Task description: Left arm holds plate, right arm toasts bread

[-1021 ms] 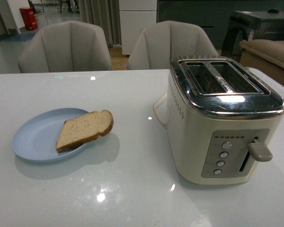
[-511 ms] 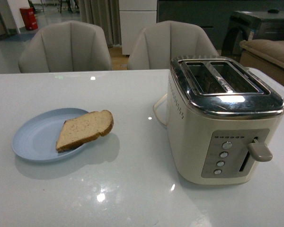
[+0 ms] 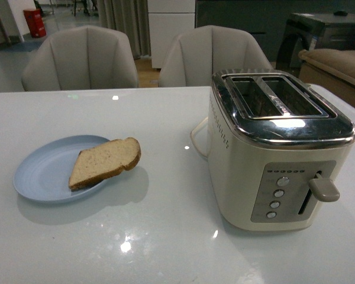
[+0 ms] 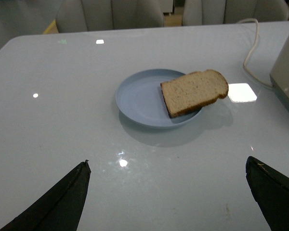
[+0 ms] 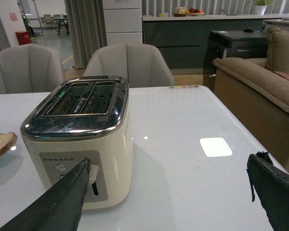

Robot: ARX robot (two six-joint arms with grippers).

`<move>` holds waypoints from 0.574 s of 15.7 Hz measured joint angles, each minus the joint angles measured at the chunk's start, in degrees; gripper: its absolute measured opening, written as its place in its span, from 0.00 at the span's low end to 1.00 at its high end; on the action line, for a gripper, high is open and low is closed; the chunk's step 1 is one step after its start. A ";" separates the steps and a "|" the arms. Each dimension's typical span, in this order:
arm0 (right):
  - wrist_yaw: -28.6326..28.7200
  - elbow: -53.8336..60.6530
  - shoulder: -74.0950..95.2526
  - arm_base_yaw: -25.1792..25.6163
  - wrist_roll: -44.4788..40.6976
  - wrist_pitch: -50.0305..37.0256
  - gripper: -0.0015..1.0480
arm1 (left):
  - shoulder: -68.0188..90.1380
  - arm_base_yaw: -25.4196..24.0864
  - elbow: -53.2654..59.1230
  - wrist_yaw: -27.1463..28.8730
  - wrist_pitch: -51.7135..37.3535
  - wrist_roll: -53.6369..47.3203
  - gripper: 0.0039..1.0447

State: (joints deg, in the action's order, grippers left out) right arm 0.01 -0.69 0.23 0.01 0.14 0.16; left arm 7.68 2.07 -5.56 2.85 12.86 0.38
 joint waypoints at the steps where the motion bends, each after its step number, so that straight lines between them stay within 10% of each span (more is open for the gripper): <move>1: 0.00 0.00 0.00 0.00 0.00 0.04 0.94 | 0.52 -2.16 -0.26 -1.31 -2.86 0.15 0.94; 9: 0.00 0.00 0.00 0.00 0.00 0.02 0.94 | 35.91 -2.78 -3.93 -3.43 -34.56 -0.37 0.94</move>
State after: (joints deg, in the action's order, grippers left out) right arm 0.01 -0.69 0.23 0.01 0.14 0.19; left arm 43.59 -0.71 -9.50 -0.58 -21.69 0.01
